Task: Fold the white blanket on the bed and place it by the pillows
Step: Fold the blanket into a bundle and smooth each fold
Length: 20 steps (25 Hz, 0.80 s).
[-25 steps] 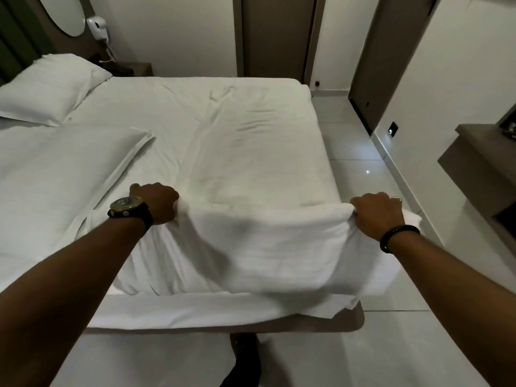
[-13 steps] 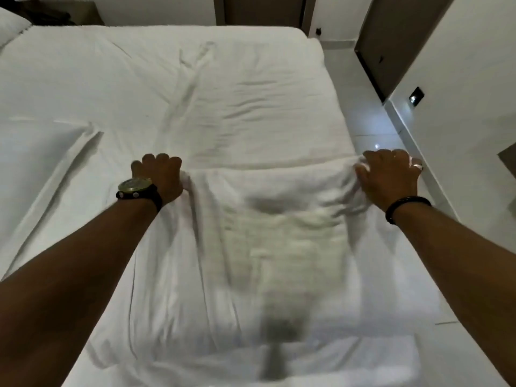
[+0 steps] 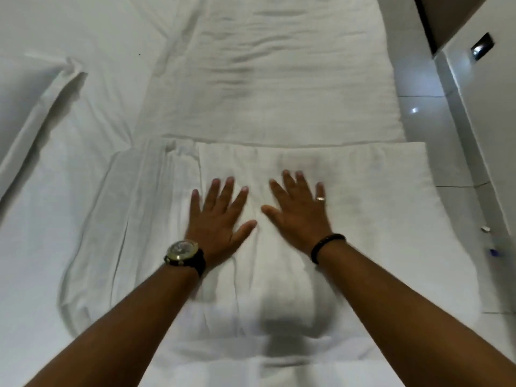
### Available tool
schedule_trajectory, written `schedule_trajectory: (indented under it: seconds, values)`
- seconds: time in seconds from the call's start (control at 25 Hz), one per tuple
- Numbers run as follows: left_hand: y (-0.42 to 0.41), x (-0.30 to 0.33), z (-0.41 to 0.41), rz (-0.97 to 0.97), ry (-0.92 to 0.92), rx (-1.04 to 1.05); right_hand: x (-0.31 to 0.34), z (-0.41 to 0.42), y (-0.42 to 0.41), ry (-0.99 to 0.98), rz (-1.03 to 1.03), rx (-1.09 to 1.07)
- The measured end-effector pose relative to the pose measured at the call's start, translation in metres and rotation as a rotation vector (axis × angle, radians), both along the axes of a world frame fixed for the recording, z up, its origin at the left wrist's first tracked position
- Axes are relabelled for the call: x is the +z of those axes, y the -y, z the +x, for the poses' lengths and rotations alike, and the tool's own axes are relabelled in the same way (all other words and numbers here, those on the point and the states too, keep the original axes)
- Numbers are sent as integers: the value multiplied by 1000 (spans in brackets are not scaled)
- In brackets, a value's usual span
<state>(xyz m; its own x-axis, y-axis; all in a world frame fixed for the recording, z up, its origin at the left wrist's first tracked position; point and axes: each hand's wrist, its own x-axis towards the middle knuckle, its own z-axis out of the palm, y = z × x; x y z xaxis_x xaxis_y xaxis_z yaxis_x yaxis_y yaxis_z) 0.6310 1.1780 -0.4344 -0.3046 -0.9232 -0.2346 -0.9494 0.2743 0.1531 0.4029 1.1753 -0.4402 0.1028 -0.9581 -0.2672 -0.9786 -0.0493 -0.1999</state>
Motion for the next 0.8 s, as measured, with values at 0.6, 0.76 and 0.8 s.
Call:
schedule_trajectory:
  seconds: [0.6, 0.76, 0.8]
  values:
    - [-159, -4, 60, 63, 60, -136, -10, -66, -232, -156, -77, -10]
    - [-165, -9, 91, 76, 151, -167, -18, -134, -268, -372, -85, 11]
    - [-169, -14, 89, 38, 152, -160, -21, -131, -269, -380, -136, -7]
